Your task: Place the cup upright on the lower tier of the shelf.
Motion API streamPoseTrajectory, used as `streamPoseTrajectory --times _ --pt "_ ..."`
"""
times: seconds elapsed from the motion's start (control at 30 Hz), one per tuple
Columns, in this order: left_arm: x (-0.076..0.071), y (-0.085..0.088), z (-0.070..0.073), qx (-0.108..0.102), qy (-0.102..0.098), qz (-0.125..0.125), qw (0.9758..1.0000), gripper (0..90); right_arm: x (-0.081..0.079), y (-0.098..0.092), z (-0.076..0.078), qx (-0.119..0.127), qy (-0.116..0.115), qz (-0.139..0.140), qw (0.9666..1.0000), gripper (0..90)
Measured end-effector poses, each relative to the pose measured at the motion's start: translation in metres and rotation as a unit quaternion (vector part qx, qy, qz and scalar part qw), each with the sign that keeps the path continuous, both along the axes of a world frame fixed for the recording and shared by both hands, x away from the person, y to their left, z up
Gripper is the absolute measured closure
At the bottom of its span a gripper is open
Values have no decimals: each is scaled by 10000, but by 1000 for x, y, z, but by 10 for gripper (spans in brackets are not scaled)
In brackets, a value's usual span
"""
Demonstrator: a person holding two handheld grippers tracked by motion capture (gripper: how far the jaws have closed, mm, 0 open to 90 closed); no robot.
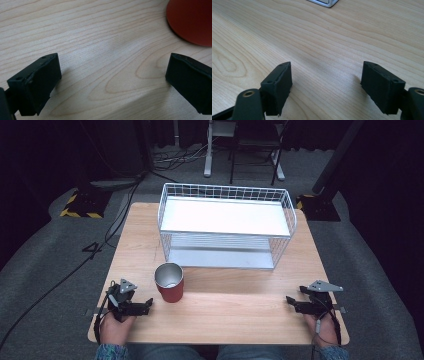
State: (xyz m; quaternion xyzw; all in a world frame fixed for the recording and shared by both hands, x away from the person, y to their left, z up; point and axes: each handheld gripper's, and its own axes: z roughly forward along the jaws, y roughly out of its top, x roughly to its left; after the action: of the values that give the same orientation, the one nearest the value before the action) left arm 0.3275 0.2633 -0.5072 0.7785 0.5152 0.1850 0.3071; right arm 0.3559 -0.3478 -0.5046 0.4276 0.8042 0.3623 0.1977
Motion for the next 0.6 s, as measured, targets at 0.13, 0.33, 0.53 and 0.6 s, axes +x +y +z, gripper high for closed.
streamPoseTrajectory --times 0.13,0.33,0.53,0.6 --pt "0 0 0 7 -3 12 10000 5 0 0 0 -3 1 4 10000 251" --pt "-1 0 0 1 12 57 10000 6 0 0 0 1 -2 -1 10000 252" --pt "-6 3 3 -172 -334 77 9993 0 0 0 0 -1 0 3 10000 251" --pt "-11 4 6 -498 -546 -55 9973 0 0 0 0 2 3 3 10000 249"
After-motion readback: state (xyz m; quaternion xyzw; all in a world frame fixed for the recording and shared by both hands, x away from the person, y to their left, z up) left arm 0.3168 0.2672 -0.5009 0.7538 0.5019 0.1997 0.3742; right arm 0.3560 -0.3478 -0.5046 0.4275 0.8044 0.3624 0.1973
